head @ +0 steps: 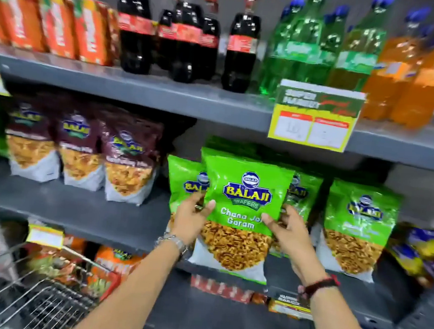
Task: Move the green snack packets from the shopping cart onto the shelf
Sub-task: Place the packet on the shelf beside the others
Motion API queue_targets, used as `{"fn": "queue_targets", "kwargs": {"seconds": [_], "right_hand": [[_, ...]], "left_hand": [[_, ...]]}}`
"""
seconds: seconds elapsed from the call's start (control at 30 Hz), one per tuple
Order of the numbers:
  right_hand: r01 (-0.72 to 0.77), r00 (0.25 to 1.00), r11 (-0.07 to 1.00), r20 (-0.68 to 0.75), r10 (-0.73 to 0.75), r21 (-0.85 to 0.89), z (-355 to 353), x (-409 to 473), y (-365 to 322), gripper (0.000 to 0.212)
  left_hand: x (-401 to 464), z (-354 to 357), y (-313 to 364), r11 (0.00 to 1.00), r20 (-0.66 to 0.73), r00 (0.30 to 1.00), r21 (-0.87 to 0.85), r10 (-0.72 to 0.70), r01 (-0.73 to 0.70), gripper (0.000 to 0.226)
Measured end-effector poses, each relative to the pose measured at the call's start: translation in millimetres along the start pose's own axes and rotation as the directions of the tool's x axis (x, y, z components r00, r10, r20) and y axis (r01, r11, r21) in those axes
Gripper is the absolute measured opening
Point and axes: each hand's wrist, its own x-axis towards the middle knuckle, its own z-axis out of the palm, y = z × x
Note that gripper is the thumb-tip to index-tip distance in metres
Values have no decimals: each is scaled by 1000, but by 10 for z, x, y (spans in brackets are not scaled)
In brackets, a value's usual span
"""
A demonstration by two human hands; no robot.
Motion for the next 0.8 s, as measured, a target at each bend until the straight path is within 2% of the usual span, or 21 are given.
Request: {"fn": "queue_targets", "kwargs": {"seconds": [0.07, 0.17, 0.3, 0.4, 0.5, 0.57, 0.6, 0.63, 0.7, 0.77, 0.8], "right_hand": [[-40, 997, 999, -68, 40, 5, -148, 197, 110, 60], [-100, 987, 995, -128, 101, 18, -234, 386, 309, 58], [-154, 982, 988, -114, 153, 5, -179, 453, 578, 56], [-132, 979, 990, -164, 123, -42, -124, 392, 664, 61], [-48, 947, 994, -322, 13, -99, -86, 204, 574, 53], [68, 872, 983, -468, -142, -171, -31, 25, 466, 50], [140, 838, 965, -493, -234, -221, 31, -78, 411, 46], [206, 821, 941, -475, -315, -268, 149, -175, 383, 43], [305, 836, 896, -360, -414, -321, 426, -313, 345, 45], [393, 864, 853, -178, -471, -344, 847, -447, 281, 49], [441, 867, 829, -76, -492, -343, 1116, -536, 233, 50]], "left_hand": [[141, 257, 49, 999, 61, 998, 20, -31, 30, 37], [262, 534, -36, 992, 114, 990, 105, -87, 75, 35], [264, 764, -256, 928, 81, 993, 368, -89, 53, 35], [182, 813, -261, 855, 43, 998, 518, -45, 16, 39], [41, 708, -212, 863, 56, 993, 492, 100, -115, 45], [-82, 539, -203, 874, 69, 975, 435, 210, -218, 44], [-171, 425, -222, 854, 63, 961, 447, 268, -267, 42], [-279, 274, -282, 815, 53, 946, 493, 320, -303, 42], [-439, -52, -413, 681, 65, 920, 652, 387, -333, 43], [-637, -501, -600, 542, 52, 938, 804, 344, -244, 47], [-761, -785, -712, 505, 16, 958, 847, 285, -164, 49]]}}
